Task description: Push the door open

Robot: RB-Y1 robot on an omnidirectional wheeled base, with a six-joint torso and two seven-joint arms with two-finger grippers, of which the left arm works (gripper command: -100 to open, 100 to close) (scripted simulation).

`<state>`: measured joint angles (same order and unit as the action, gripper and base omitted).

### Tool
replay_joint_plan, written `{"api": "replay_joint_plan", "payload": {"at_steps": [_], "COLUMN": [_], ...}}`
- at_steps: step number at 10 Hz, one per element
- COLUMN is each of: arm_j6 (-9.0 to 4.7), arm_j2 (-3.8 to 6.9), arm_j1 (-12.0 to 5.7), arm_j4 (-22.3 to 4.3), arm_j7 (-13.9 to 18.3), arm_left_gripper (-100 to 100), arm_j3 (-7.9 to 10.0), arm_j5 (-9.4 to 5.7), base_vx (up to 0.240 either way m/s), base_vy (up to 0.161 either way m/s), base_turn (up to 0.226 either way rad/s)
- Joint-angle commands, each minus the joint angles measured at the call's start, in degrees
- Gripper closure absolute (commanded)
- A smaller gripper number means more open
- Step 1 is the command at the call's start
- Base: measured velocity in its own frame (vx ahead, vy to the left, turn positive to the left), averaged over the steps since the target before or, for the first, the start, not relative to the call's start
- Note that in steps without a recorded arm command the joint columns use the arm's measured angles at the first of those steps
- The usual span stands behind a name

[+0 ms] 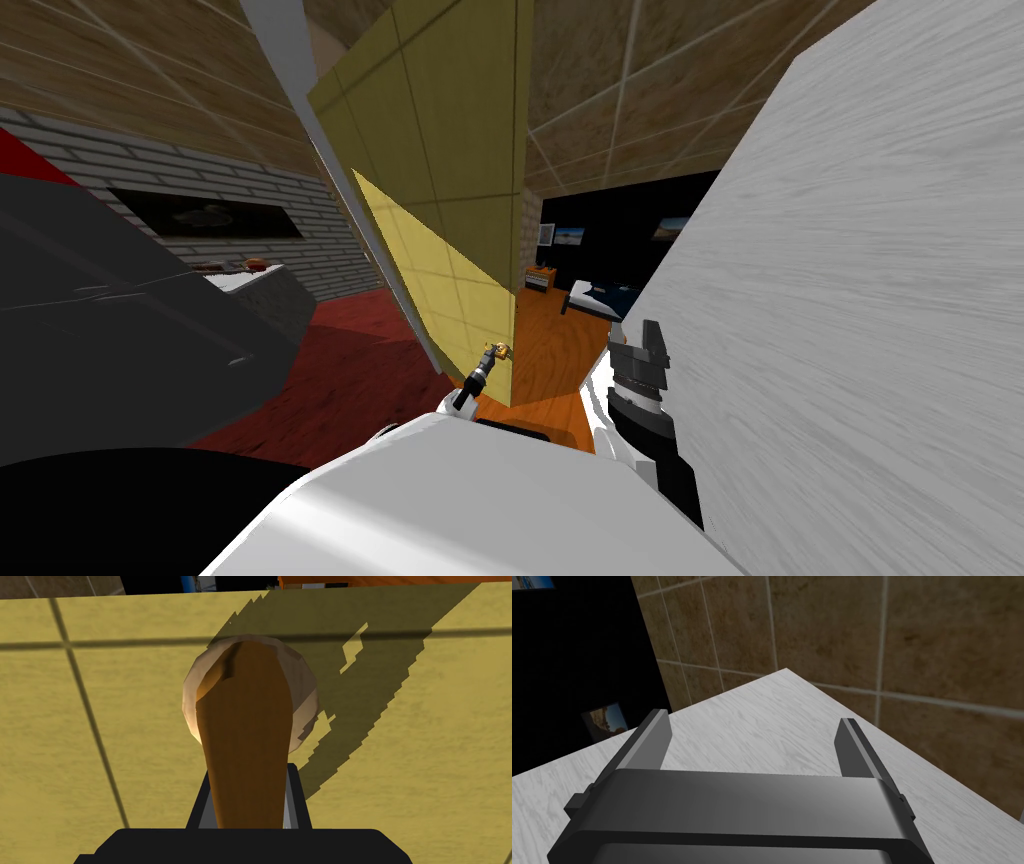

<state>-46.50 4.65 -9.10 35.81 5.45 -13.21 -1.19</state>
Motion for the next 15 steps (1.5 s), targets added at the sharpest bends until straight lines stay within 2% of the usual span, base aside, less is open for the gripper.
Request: {"api": "replay_joint_plan", "payload": {"at_steps": [1, 3, 4, 5, 7, 8, 12, 15], "arm_j6": [-0.07, 0.04, 0.04, 0.15, 0.19, 0.29, 0.5, 0.62], "arm_j2": [0.78, 0.83, 0.83, 0.83, 0.83, 0.79, 0.58, 0.37], "arm_j1": [-0.26, -0.36, -0.36, -0.45, -0.48, -0.57, -0.75, -0.85], "arm_j4": [0.03, -0.16, -0.16, -0.34, -0.4, -0.58, -0.92, -1.12], "arm_j7": [-0.48, -1.07, -1.07, -1.65, -1.84, -2.39, -3.46, -4.09], "arm_left_gripper": [100, 100, 100, 100, 100, 100, 100, 100], "arm_j3": [1.85, 3.3, 3.3, 4.73, 5.2, 6.54, 9.18, 10.72], "arm_j5": [-0.83, -1.49, -1.49, -2.14, -2.35, -2.96, -4.15, -4.85], "base_vx": [0.157, 0.142, 0.1, 0.132, 0.116, 0.13, 0.165, 0.161], "base_vy": [-0.143, -0.156, -0.077, -0.12, -0.12, -0.1, -0.153, -0.093], "base_turn": [0.07, 0.084, 0.029, 0.071, 0.06, 0.058, 0.082, 0.046]}}
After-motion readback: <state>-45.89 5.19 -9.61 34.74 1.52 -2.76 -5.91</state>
